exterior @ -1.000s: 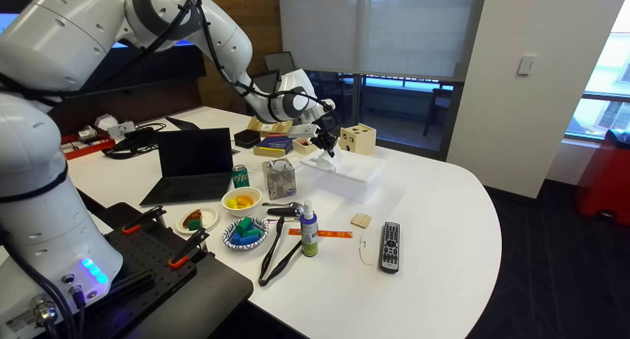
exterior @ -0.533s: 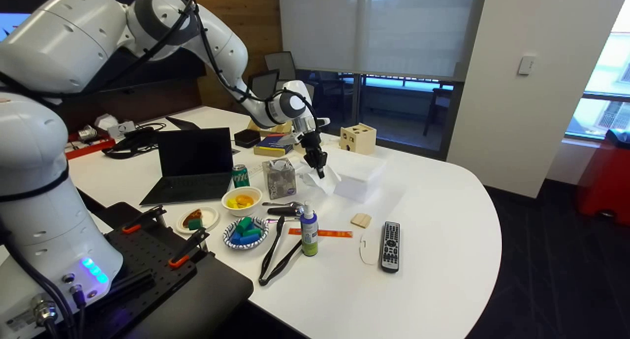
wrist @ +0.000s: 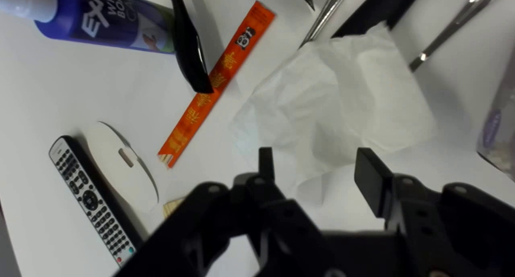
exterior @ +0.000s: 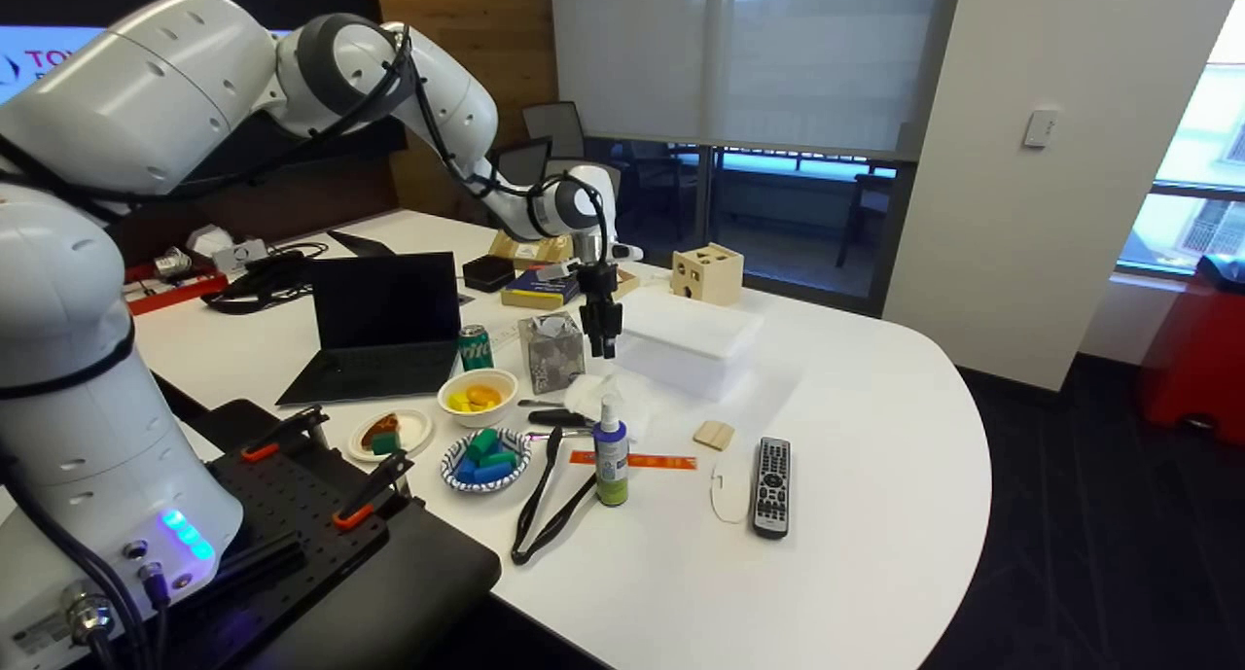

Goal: Open the laptop, pick a paper towel up from the right side of the table, clean the laptop screen, place the paper towel back and switch the laptop on

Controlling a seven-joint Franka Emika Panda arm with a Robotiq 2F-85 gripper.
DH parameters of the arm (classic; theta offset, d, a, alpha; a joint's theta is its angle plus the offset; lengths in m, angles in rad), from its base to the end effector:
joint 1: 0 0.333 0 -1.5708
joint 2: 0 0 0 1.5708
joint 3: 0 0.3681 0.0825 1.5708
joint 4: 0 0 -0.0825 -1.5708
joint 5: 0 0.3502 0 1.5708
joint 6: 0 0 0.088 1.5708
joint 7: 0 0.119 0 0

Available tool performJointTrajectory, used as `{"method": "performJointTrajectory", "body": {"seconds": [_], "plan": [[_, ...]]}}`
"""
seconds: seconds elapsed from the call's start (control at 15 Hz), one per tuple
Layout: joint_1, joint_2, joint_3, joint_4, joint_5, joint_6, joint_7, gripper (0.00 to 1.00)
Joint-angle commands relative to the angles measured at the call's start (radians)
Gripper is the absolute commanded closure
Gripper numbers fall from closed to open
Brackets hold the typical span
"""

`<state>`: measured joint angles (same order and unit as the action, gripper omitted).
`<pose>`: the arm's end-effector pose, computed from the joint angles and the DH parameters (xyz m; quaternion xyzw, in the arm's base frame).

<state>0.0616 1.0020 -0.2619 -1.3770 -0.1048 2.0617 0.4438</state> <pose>0.6997 -0.1069 0.1426 0.9470 -0.2395 -0.1230 0.1750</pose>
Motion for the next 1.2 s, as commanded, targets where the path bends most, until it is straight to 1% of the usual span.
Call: {"method": "performJointTrajectory", "body": {"seconds": [0.0, 0.13, 0.27, 0.53, 0.73, 0.93, 1.0, 1.07, 1.13], "plan": [[0.02, -0.094, 0.032, -0.016, -0.012, -0.049, 0.003, 0.13], [0.03, -0.152, 0.062, -0.052, -0.013, -0.019, -0.036, 0.0], [0.04, -0.209, 0.116, -0.091, -0.012, 0.012, -0.115, 0.0], [0.104, -0.276, 0.24, -0.191, 0.0, 0.08, -0.176, 0.0], [0.142, -0.278, 0.335, -0.263, 0.027, 0.17, -0.224, 0.0], [0.149, -0.269, 0.423, -0.348, 0.07, 0.273, -0.321, 0.0], [0.153, -0.266, 0.442, -0.378, 0.083, 0.305, -0.343, 0.25], [0.158, -0.254, 0.454, -0.402, 0.094, 0.339, -0.354, 0.26], [0.151, -0.247, 0.473, -0.425, 0.109, 0.371, -0.385, 0.34]]}}
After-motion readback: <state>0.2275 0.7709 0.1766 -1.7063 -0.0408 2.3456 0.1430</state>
